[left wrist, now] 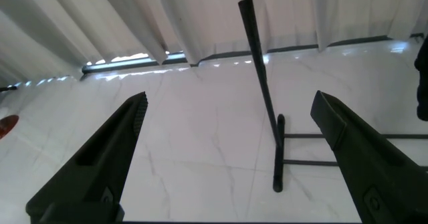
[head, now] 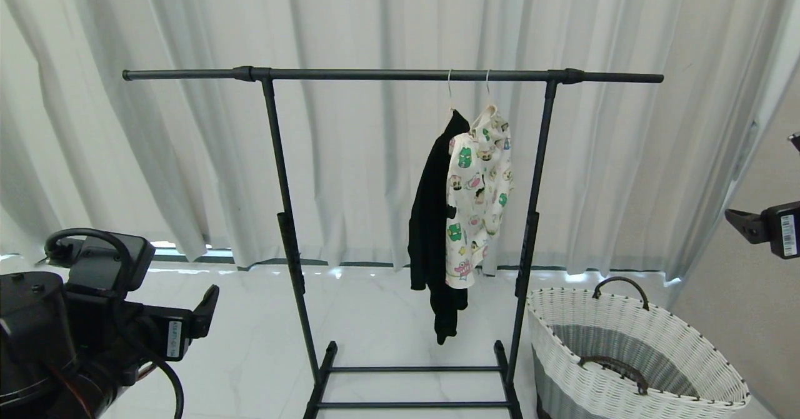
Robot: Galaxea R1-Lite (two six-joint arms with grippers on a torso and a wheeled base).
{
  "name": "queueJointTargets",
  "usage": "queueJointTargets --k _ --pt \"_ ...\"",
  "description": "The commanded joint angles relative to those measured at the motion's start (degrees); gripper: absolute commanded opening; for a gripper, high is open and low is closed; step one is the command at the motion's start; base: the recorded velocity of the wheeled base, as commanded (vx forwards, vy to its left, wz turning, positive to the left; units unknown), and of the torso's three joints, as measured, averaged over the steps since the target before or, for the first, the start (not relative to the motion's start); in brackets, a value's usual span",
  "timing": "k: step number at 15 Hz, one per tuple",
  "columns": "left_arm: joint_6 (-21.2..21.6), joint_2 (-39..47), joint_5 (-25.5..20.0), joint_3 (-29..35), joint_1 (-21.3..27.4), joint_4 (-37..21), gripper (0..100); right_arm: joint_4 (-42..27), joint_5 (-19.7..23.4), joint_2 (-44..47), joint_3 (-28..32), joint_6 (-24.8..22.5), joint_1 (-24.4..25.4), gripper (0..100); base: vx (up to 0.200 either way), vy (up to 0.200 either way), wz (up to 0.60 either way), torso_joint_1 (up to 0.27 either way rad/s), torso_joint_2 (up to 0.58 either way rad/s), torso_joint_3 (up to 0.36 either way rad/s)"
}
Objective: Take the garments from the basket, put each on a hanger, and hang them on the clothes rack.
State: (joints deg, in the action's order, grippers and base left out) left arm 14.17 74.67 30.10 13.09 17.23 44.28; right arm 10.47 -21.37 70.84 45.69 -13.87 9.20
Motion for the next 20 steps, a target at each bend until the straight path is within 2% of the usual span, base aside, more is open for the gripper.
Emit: queueJointTargets --k 1,8,11,14,16,17,18,20 --pt "0.1 -0.5 0.0 -0.2 -0.9 0.0 100 0.0 0.0 -0.2 -0.3 0.0 0.0 100 0.0 0.0 0.0 -0.178 0.48 0.281" --pt "-0.1 -0.7 0.1 -0.9 -1.5 0.0 100 0.1 0.0 -0.4 -0.5 0.0 -0.3 100 0.0 0.0 0.0 -0.161 0.46 0.288" --pt "-0.4 -1.6 0.1 -1.8 -6.0 0.0 100 1.4 0.0 -2.7 -3.2 0.0 -2.4 100 0.0 0.0 0.0 -0.048 0.15 0.102" --pt "-0.5 -8.7 0.4 -5.4 -11.9 0.0 100 6.9 0.0 -11.9 -11.7 0.5 -5.1 100 0.0 0.0 0.0 0.0 0.0 0.0" --pt "-0.6 -16.7 2.9 -10.7 -20.4 0.0 100 11.4 0.0 -23.1 -22.4 4.0 -7.8 100 0.0 0.0 0.0 0.0 0.0 0.0" --pt "-1.0 -21.1 3.7 -13.1 -24.2 -0.2 100 11.5 0.1 -29.8 -27.5 4.4 -9.2 100 0.0 0.0 0.0 0.0 0.0 0.0" --pt "-1.0 -26.9 4.0 -13.1 -27.2 -3.0 100 11.5 0.2 -36.9 -32.2 4.6 -10.0 100 0.0 0.0 0.0 0.0 0.0 0.0" --pt "-0.9 -35.8 4.0 -13.1 -29.1 -9.4 100 10.0 0.5 -48.7 -36.5 4.6 -9.9 100 0.0 0.0 0.0 0.0 0.0 0.0"
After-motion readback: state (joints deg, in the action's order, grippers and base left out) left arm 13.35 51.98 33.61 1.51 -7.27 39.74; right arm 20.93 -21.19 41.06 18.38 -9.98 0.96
